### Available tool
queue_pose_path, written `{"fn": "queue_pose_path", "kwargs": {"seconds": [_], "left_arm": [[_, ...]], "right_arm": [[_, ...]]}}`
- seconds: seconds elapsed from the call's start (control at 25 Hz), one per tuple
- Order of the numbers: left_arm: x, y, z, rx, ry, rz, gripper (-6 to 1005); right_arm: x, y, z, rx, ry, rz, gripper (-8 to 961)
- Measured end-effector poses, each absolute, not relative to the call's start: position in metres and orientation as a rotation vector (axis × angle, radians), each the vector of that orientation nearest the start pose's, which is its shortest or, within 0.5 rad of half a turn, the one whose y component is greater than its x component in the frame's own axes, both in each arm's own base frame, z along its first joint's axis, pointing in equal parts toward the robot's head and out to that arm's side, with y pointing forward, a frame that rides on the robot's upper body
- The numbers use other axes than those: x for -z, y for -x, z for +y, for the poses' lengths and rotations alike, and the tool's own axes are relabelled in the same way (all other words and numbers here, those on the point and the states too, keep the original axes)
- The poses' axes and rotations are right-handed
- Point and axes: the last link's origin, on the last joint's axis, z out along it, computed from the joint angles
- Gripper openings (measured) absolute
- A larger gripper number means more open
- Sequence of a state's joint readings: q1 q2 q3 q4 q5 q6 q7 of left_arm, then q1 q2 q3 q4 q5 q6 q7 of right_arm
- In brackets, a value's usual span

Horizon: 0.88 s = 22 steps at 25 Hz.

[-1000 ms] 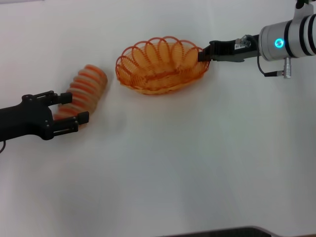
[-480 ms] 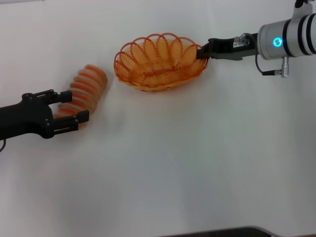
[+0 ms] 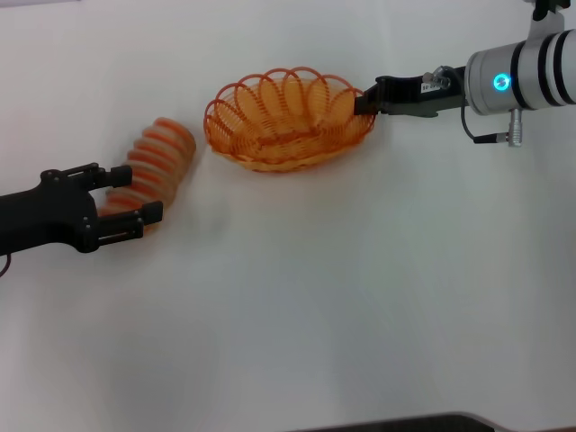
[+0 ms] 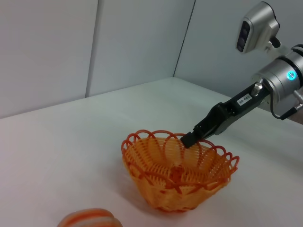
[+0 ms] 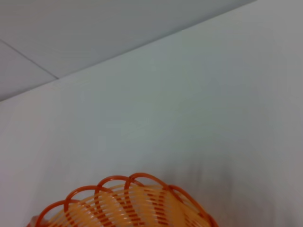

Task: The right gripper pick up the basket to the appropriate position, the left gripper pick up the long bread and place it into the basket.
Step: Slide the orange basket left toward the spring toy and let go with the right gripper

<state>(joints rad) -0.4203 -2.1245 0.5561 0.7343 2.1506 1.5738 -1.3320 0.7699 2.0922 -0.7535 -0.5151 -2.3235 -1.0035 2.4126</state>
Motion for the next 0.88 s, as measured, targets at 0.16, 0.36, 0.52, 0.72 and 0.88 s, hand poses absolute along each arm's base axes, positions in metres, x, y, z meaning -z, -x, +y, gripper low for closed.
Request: {"fn": "queue_pose_path", "kwargs": {"seconds": [0.16,0.36,0.52,0.72,0.88], "left_arm": [[-0.002,0.304,0.295,0.578,2.657,-0.709,751],[-0.002,0.304,0.296,0.577,2.657,-0.708,751],[-0.003,0.305,0.296,0.577,2.655,-0.708,751],[-0.003,0.305,0.296,0.577,2.653,-0.708,751],[-0.003,0.305,0.296,0.581,2.651,-0.708,751]], "right_arm": [[0.043,-0.260,0.406,-0.344,2.109,1.730,83],[0.044,-0.260,0.405,-0.345,2.100,1.755,156],[0.044,-0.261,0.401,-0.371,2.095,1.788,229],[0.047,-0.262,0.394,-0.384,2.111,1.831,370],[0.043,-0.262,0.391,-0.437,2.141,1.804,558]]}}
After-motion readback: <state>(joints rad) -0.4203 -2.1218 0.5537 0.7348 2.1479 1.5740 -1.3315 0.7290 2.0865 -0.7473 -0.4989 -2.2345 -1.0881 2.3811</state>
